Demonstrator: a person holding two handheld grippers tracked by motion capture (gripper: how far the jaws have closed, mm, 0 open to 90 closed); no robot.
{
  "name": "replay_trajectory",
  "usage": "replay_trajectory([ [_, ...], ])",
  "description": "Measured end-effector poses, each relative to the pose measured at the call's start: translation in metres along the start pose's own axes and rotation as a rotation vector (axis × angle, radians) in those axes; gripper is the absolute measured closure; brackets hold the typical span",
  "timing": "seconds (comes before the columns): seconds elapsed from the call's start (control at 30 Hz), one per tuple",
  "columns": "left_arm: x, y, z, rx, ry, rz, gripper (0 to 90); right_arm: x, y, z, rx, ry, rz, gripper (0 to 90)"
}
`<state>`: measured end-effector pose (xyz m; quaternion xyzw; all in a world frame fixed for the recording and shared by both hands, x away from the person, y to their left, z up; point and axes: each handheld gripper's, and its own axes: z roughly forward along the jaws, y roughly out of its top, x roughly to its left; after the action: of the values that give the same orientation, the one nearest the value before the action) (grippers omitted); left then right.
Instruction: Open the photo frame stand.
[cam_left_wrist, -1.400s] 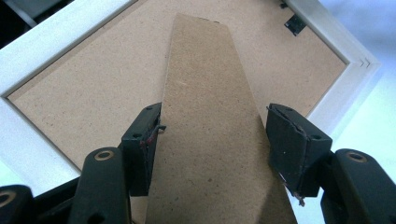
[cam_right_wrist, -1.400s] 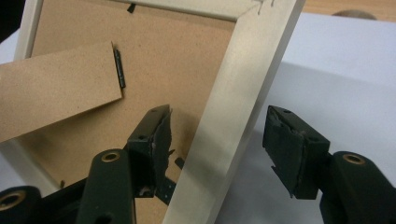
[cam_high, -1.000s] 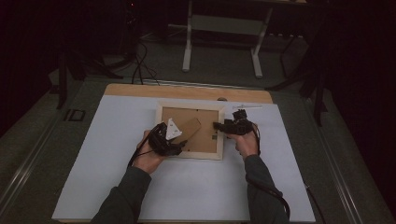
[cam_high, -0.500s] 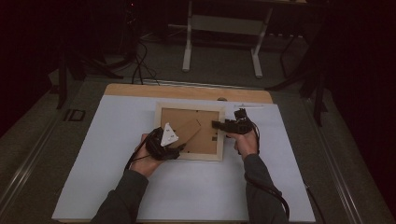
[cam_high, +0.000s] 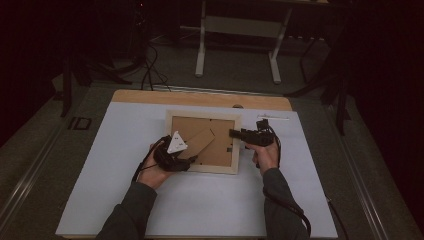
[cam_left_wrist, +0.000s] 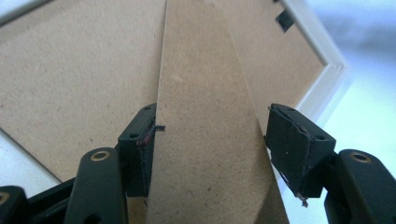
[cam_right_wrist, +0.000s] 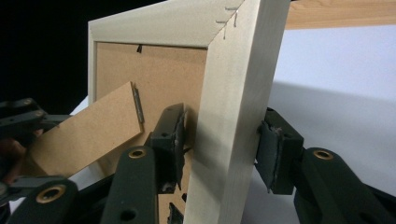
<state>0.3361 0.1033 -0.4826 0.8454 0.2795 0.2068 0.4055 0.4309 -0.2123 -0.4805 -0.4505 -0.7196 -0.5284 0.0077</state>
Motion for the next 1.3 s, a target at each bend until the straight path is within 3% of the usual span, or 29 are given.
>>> replay_trajectory([
  [0.13,0.005,-0.001,-0.001,-0.011,-0.057,-0.058,40.1,0.001,0.000,-0.001,0.006,0.002,-0.004,56.5],
  [0.3,0.015,-0.001,-0.002,-0.012,-0.139,-0.165,43.6,0.001,0.000,-0.003,0.003,0.007,-0.008,57.0],
  [0.57,0.020,-0.003,0.001,0.036,-0.183,-0.226,50.3,0.002,0.000,-0.005,0.006,0.013,-0.026,57.5],
  [0.77,0.020,0.001,0.001,0.074,-0.177,-0.220,52.5,0.005,0.002,-0.007,0.008,0.013,-0.048,57.7],
  [0.97,0.020,0.001,0.000,0.081,-0.186,-0.227,55.2,0.008,0.005,-0.008,0.016,0.003,-0.066,57.8],
  [1.3,0.017,0.006,0.000,0.084,-0.167,-0.202,59.8,0.014,0.010,-0.012,0.022,-0.018,-0.105,59.1],
])
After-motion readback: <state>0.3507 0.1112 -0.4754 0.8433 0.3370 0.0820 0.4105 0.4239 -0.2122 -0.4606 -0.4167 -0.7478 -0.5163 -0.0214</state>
